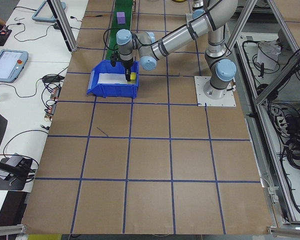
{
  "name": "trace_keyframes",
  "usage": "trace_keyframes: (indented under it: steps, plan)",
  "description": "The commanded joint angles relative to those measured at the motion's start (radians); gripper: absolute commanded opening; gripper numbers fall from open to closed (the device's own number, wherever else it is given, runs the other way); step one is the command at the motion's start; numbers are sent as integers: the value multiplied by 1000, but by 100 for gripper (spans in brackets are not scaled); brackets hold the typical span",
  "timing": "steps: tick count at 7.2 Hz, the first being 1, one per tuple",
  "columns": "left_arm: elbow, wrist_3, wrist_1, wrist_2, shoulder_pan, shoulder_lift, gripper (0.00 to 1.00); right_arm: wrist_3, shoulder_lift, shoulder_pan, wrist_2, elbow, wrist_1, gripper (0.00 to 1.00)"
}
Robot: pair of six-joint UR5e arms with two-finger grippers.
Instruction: Move block left to right into plate
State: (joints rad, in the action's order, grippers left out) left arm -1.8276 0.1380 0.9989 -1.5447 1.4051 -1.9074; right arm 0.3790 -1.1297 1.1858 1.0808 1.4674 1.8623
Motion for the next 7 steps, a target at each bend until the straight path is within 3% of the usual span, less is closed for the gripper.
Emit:
trace_keyframes:
  steps: [1, 5, 7]
  plan:
    - [-1, 3, 0, 2, 0, -4, 82, 1, 10, 0, 2, 1, 8, 100]
    - [-13, 5, 0, 2, 0, -8, 82, 4, 18, 2, 62, 8, 43, 100]
    - [-12, 5, -2, 2, 0, -16, 60, 8, 15, 2, 109, 33, 44, 100]
